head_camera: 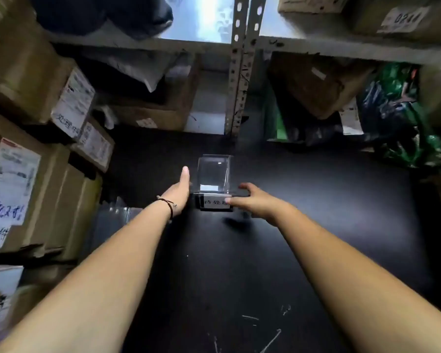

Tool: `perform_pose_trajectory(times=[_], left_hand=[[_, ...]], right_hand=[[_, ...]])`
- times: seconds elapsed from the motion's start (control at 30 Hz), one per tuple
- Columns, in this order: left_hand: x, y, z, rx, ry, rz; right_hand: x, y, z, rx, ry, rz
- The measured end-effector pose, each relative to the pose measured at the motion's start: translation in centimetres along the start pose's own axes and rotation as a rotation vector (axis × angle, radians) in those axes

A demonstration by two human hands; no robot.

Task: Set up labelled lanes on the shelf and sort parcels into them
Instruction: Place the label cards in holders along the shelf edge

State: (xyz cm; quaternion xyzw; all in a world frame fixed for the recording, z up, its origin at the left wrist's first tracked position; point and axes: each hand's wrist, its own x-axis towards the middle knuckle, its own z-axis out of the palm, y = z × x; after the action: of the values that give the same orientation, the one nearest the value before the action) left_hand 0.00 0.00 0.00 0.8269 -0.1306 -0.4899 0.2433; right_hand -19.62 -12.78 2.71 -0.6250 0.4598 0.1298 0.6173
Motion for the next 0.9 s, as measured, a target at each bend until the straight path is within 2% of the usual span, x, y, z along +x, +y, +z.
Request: perform_pose_trajectory(times=[0.07, 0.17, 0.37, 0.5, 0.63, 0.9], left_hand=[[0.5, -0.2, 0.5, -0.092, -0.045, -0.064], [0.3, -0.6, 1.9, -0.179, -0.147, -0.024], [0.8, -1.7, 2.6, -0.186, -0.073, 0.086], [-1.4, -0.3, 3.2, -0.321, -0.100, 0.065], [-5.0, 1.5, 4.0, -0.360, -0.087, 0.094], [-14.0, 5.7, 7.5, -0.361, -0.165, 0.298]], right_hand=[[1.2, 0.6, 0.8, 0.054, -0.001, 0.005], [2.3, 2.1, 2.2, 0.128, 0.021, -0.027], [2.6, 2.8, 3.6, 0.195, 0.124, -0.072], [1.0, 2.7, 3.4, 0.158, 0.214, -0.090], [-2.1, 2.4, 2.8, 0.199, 0.321, -0.179], [-12.9, 3.3, -3.1, 0.339, 0.351, -0.287]])
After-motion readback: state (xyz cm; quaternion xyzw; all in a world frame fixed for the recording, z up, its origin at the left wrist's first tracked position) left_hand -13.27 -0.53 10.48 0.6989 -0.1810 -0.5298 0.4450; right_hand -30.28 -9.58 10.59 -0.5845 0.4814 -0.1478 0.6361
